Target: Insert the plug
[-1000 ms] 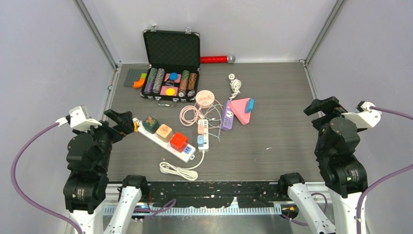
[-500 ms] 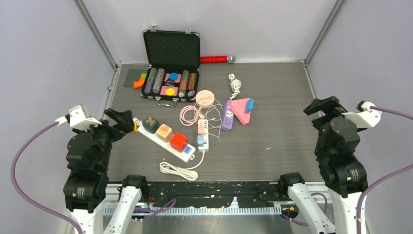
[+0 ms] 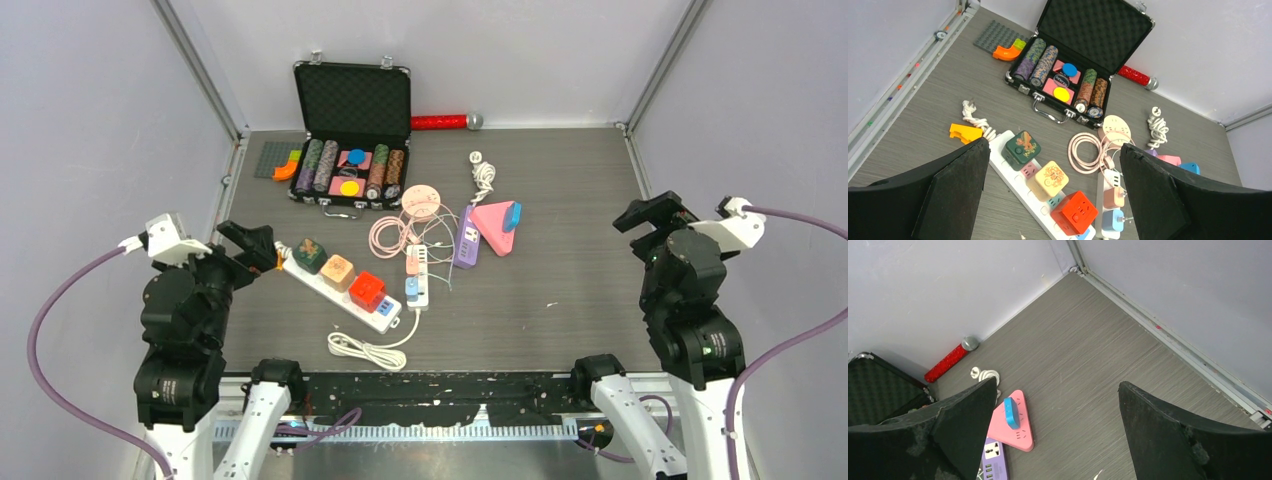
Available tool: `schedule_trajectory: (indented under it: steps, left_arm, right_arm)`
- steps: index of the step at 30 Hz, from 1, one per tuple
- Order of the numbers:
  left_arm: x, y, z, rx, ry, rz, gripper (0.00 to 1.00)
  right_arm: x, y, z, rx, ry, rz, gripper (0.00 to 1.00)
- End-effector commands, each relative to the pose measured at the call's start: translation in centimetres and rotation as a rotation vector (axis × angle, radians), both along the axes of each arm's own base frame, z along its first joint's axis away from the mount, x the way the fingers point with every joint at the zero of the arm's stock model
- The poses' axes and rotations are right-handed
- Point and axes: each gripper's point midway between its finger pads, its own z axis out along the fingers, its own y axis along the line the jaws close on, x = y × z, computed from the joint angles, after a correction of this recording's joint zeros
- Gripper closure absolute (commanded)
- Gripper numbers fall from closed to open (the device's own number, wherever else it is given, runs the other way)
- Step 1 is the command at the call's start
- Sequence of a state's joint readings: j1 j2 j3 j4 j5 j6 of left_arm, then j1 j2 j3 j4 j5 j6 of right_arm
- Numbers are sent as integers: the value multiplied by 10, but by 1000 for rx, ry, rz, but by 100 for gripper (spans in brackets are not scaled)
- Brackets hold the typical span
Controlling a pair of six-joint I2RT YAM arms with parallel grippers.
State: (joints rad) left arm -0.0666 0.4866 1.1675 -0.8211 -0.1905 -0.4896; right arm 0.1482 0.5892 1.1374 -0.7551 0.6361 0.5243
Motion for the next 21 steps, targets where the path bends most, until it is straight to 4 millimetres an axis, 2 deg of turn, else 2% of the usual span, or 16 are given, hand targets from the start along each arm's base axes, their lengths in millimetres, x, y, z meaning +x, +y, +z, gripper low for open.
schedule_trajectory:
  steps: [1,5,6,7,8,9,10,11,12,13,15,17,21]
  left_arm:
    - [15,-3,-6,8,10,-17,0]
    - [25,0,-40,-7,103,13,0]
    - [27,1,-53,-10,138,26,0]
    - [29,3,-65,-16,175,43,0]
    - [30,6,-77,-19,214,62,0]
    - [32,7,-92,-26,259,77,0]
    - [33,7,-100,-29,288,81,0]
    - [36,6,-111,-35,326,81,0]
    - [38,4,-121,-42,360,79,0]
    - [41,2,-130,-52,397,77,0]
    - [45,0,-141,-75,446,82,0]
    - [50,-3,-147,-90,470,75,0]
    - [57,-2,-149,-104,488,81,0]
  right_arm:
    - [26,17,-4,-4,5,90,5]
    - [62,54,-44,22,140,278,5]
    - [71,66,-60,46,194,327,5]
    - [76,75,-68,55,217,358,5]
    - [82,82,-86,61,264,370,5]
    - [85,96,-91,55,272,408,5]
    - [90,100,-107,41,314,404,5]
    - [92,119,-110,27,312,455,5]
    - [96,125,-126,8,355,453,5]
    - [97,141,-131,5,365,489,5]
    - [104,165,-166,-3,467,524,5]
    - [107,189,-189,6,525,572,5]
    - [111,228,-223,34,608,645,5]
